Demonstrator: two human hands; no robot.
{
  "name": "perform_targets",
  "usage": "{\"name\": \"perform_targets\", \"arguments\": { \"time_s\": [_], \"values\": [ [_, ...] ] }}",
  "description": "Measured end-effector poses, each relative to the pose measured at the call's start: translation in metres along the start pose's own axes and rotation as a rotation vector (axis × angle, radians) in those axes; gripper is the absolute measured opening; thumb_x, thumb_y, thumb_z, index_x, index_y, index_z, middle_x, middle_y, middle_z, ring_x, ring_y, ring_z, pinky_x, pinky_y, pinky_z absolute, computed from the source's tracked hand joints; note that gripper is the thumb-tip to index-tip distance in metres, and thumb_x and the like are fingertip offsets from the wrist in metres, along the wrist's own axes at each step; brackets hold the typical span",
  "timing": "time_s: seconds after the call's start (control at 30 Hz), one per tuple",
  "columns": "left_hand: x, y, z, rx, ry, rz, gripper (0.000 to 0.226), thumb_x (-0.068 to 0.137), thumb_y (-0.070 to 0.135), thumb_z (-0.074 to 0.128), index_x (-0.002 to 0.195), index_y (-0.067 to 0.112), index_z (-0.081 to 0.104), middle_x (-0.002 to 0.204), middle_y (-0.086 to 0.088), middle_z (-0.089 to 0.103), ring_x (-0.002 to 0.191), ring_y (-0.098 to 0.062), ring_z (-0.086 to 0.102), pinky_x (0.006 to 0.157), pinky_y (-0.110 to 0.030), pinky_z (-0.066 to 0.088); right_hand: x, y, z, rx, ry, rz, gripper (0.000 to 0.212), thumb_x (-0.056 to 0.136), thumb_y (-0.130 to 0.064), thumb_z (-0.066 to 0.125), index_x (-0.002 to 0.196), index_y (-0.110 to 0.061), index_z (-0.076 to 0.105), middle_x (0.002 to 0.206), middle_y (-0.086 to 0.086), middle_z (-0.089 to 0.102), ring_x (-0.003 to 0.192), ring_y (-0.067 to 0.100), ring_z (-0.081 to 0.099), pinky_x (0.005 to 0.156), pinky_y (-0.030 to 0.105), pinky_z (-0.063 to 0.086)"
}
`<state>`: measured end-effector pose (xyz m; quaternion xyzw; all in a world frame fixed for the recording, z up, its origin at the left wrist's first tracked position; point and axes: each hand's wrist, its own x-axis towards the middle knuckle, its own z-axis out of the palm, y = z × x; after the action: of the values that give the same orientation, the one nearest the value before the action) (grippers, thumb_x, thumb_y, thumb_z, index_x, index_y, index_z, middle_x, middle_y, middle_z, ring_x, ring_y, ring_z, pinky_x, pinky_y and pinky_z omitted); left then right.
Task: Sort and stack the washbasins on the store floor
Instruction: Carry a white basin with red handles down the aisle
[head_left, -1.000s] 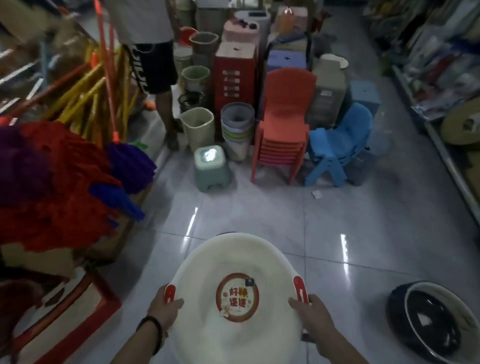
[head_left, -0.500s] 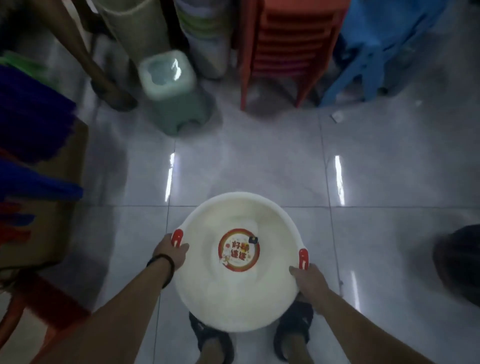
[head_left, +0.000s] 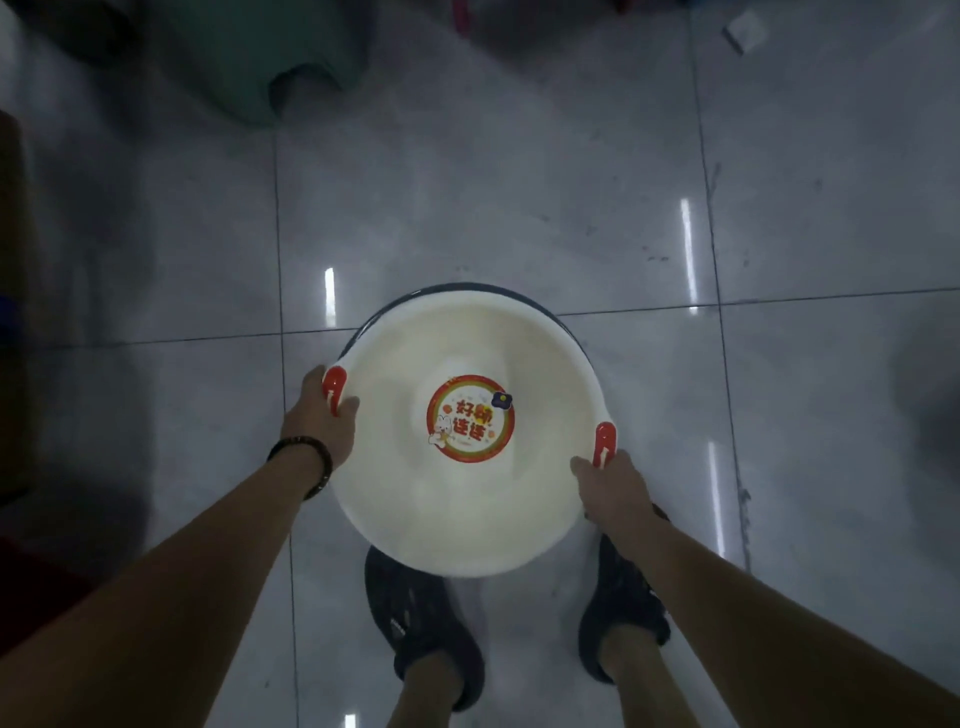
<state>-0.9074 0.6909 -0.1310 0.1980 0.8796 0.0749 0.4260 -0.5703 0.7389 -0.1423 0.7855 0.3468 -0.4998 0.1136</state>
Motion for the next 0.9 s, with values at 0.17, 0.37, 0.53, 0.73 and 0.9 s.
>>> {"name": "perform_targets", "arguments": {
  "time_s": [0.17,0.37,0.53,0.73,0.9],
  "values": [
    [0.015,0.001,-0.011,-0.106,-0.11,0.005,0.073,0.093,0.074,0.049,0.148,0.025,0.048,0.133,-0.006,0.06,0.118,-0.029,0.058,0.104,-0.041,0.045,0.003,0.004,-0.006,0.32,-0.128,-0.022,0.035,0.104,-0.048,0.061,0.127,-0.022,0.054,0.111,-0.002,0.066,0.09,0.014,0.062,0.062,0.026,0.049],
    [0.035,-0.004,-0.008,-0.511,-0.272,-0.228,0.107,0.059,0.103,0.045,0.126,0.023,0.069,0.112,-0.007,0.079,0.106,-0.029,0.074,0.1,-0.05,0.056,0.018,0.014,-0.002,0.783,-0.335,-0.001,0.055,0.098,-0.071,0.049,0.136,-0.035,0.066,0.126,0.003,0.077,0.117,0.032,0.073,0.101,0.061,0.057],
    [0.003,0.01,-0.008,-0.612,-0.238,-0.2,0.076,0.084,0.085,0.047,0.123,0.024,0.07,0.107,-0.009,0.08,0.102,-0.031,0.074,0.09,-0.047,0.06,0.002,0.005,-0.025,0.82,-0.306,-0.056,0.055,0.102,-0.069,0.044,0.134,-0.033,0.07,0.125,0.005,0.078,0.115,0.033,0.075,0.105,0.063,0.054],
    [-0.11,0.075,-0.055,-0.749,-0.346,-0.115,0.062,0.087,0.062,0.062,0.128,0.016,0.071,0.119,-0.012,0.077,0.112,-0.034,0.071,0.1,-0.051,0.054,-0.093,-0.011,-0.149,0.849,-0.228,-0.078,0.051,0.102,-0.06,0.051,0.127,-0.023,0.075,0.118,0.009,0.08,0.101,0.027,0.08,0.091,0.046,0.06],
    [-0.236,0.181,-0.12,-0.749,-0.463,0.008,0.066,0.086,0.054,0.071,0.138,0.014,0.063,0.131,-0.014,0.071,0.118,-0.035,0.069,0.106,-0.054,0.05,-0.203,-0.03,-0.299,0.902,-0.155,-0.136,0.038,0.107,-0.043,0.055,0.12,-0.014,0.077,0.111,0.013,0.081,0.092,0.029,0.08,0.088,0.046,0.058]
  ]
}}
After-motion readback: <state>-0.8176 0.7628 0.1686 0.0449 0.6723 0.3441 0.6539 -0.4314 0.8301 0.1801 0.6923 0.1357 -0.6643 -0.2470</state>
